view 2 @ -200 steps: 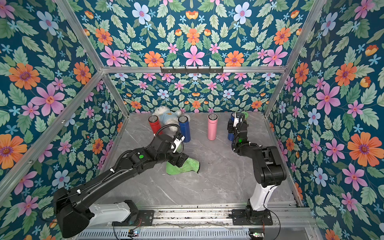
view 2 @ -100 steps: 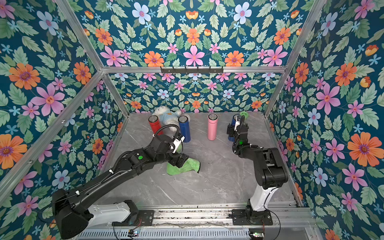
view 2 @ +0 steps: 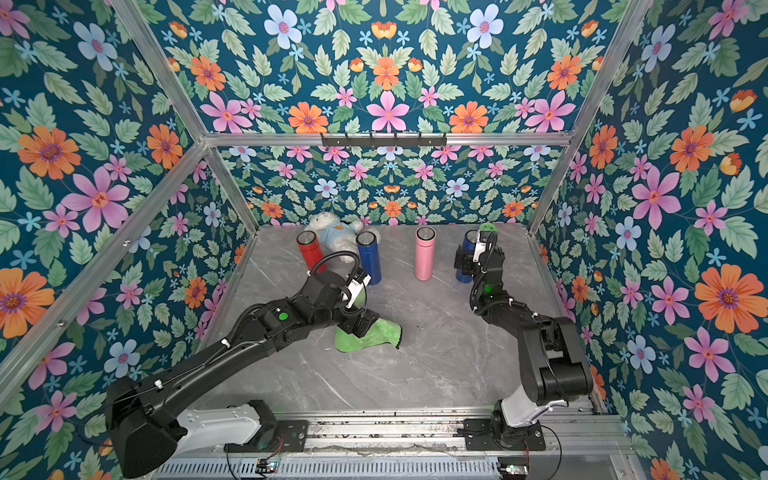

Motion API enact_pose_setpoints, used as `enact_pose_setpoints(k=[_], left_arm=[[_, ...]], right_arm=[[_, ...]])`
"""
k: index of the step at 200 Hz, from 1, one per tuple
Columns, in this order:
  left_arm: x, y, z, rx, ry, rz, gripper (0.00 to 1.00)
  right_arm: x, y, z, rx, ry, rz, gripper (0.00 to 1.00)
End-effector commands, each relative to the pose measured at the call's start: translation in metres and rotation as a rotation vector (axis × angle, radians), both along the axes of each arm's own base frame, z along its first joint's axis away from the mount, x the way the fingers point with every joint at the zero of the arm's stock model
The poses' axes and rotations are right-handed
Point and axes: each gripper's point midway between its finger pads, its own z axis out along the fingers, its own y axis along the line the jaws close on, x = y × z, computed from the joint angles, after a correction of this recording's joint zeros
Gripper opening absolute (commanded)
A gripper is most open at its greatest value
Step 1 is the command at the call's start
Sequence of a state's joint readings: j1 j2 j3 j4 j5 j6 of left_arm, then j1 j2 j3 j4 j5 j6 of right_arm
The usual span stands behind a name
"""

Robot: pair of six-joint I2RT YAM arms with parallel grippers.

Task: Wipe the surface of the thermos
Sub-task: Place the thermos at the center of the board, then place the cleaning item at the center of the board.

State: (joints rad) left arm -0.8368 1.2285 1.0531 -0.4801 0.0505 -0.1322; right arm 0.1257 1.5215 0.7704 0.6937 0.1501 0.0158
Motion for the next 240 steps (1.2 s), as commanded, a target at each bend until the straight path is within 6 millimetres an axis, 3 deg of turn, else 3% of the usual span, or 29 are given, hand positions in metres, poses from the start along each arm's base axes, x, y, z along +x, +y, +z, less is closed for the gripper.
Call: enact_pose_setpoints(k=[1, 25, 50, 78, 113, 141, 155, 194, 240], left_arm=[[0.003, -0.009, 0.001, -0.031, -0.004, -0.011, 0.99], [0.003, -0.019, -0.008, -0.038, 0.029, -0.041, 0.99], [0.003, -0.026, -0.011, -0.054, 0.049, -0.051, 0.99], [0.001, -0.031, -0.002, -0.097, 0.053, -0.064, 0.99], [-0.003, -0.036, 0.015, -0.169, 0.04, -0.083, 0.99], [-0.005, -0.035, 0.025, -0.199, 0.027, -0.082, 0.99], [-0.007, -0.035, 0.03, -0.215, 0.022, -0.086, 0.99], [-0.007, -0.031, 0.032, -0.216, 0.003, -0.075, 0.99], [-0.006, -0.023, 0.032, -0.217, -0.025, -0.05, 0.99]], right_arm=[[-0.022, 0.015, 0.017, -0.08, 0.001, 0.025, 0.99], [-0.059, 0.046, 0.03, -0.127, 0.022, 0.112, 0.99], [-0.117, 0.089, 0.035, -0.029, 0.058, 0.323, 0.97], [-0.178, 0.13, 0.028, 0.051, 0.126, 0.55, 0.9], [-0.227, 0.184, 0.01, 0.056, 0.251, 0.803, 0.9], [-0.238, 0.213, -0.009, 0.058, 0.316, 0.883, 0.89], [-0.237, 0.222, -0.016, 0.07, 0.339, 0.909, 0.77], [-0.231, 0.233, -0.024, 0.091, 0.359, 0.926, 0.0], [-0.231, 0.222, -0.025, 0.076, 0.362, 0.875, 0.0]])
